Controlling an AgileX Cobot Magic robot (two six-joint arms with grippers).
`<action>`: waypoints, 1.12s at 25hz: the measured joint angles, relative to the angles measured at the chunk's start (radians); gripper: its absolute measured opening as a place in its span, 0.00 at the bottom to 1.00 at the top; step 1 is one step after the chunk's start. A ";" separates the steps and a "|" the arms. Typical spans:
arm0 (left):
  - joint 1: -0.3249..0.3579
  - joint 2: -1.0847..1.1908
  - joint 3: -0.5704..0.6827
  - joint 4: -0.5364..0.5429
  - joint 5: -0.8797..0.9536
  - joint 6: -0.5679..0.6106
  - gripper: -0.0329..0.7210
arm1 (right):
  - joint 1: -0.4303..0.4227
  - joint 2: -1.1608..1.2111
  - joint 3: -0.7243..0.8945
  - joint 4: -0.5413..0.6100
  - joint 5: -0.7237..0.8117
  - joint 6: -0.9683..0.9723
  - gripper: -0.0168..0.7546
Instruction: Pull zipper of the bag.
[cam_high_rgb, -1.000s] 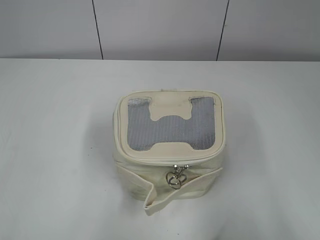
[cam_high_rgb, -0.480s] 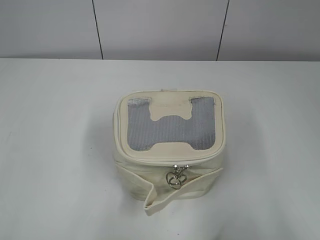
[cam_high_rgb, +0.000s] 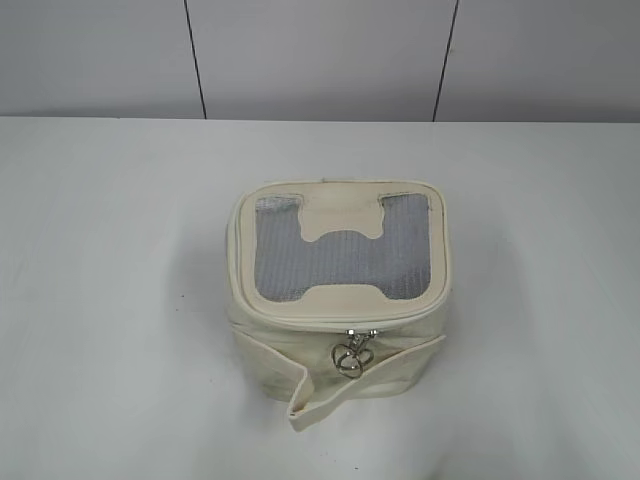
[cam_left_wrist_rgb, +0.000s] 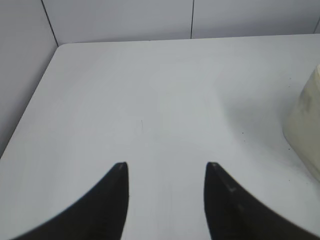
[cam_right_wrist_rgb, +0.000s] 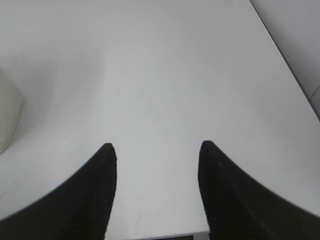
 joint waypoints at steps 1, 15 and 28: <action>0.000 0.000 0.000 0.000 0.000 0.000 0.55 | 0.000 0.000 0.000 0.000 0.000 0.000 0.57; 0.000 0.000 0.000 0.000 0.000 0.000 0.55 | 0.000 0.000 0.000 0.085 0.000 -0.179 0.57; 0.000 0.000 0.000 0.000 0.000 0.000 0.55 | 0.000 0.000 0.000 0.075 0.000 -0.112 0.57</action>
